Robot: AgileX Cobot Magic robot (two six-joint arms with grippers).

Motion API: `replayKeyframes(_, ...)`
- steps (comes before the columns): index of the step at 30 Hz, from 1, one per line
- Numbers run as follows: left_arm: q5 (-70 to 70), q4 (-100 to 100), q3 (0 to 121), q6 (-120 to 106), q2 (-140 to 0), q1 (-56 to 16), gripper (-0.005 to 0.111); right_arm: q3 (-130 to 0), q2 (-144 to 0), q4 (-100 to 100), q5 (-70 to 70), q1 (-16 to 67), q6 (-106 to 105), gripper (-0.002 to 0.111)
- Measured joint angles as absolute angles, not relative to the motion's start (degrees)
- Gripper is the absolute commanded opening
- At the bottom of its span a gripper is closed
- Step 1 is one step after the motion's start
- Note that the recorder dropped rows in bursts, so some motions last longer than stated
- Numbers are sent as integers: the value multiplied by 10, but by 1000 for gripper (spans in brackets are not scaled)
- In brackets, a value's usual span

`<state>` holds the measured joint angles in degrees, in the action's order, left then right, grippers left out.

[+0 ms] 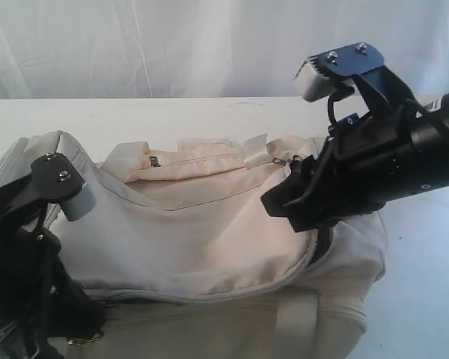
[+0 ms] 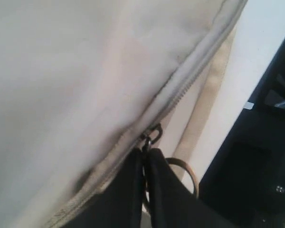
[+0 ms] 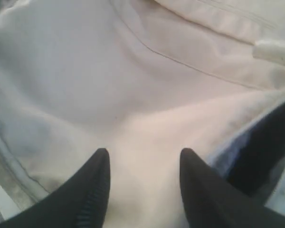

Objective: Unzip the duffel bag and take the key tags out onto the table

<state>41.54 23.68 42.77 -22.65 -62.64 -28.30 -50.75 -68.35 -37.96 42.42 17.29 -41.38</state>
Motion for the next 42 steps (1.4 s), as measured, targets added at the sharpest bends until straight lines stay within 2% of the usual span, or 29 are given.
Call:
replayKeyframes(4, 434, 233, 428, -226, -622, -282, 0, -507, -682, -468, 437, 180, -568, 46)
replayKeyframes(11, 453, 226, 428, -222, -578, -282, 0, -507, -666, -480, 455, 239, -640, 59)
replayKeyframes(15, 454, 219, 428, -216, -545, -282, 0, -507, -659, -458, 443, 298, -653, 59)
replayKeyframes(24, 456, 212, 442, -210, -508, -282, 0, -507, -685, -374, 317, 447, -645, 59)
replayKeyframes(29, 460, 211, 447, -208, -507, -282, 0, -507, -726, -334, 257, 499, -641, 58)
replayKeyframes(32, 460, 211, 447, -207, -507, -282, 0, -507, -751, -329, 233, 511, -640, 53)
replayKeyframes(36, 462, 211, 447, -207, -507, -282, 0, -507, -770, -327, 203, 514, -625, 38)
replayKeyframes(38, 462, 211, 447, -207, -507, -282, 0, -507, -777, -325, 194, 514, -620, 29)
replayKeyframes(41, 465, 207, 447, -207, -507, -282, 0, -507, -781, -316, 194, 514, -615, 4)
replayKeyframes(42, 468, 202, 448, -203, -507, -282, 0, -507, -783, -307, 196, 514, -607, 0)
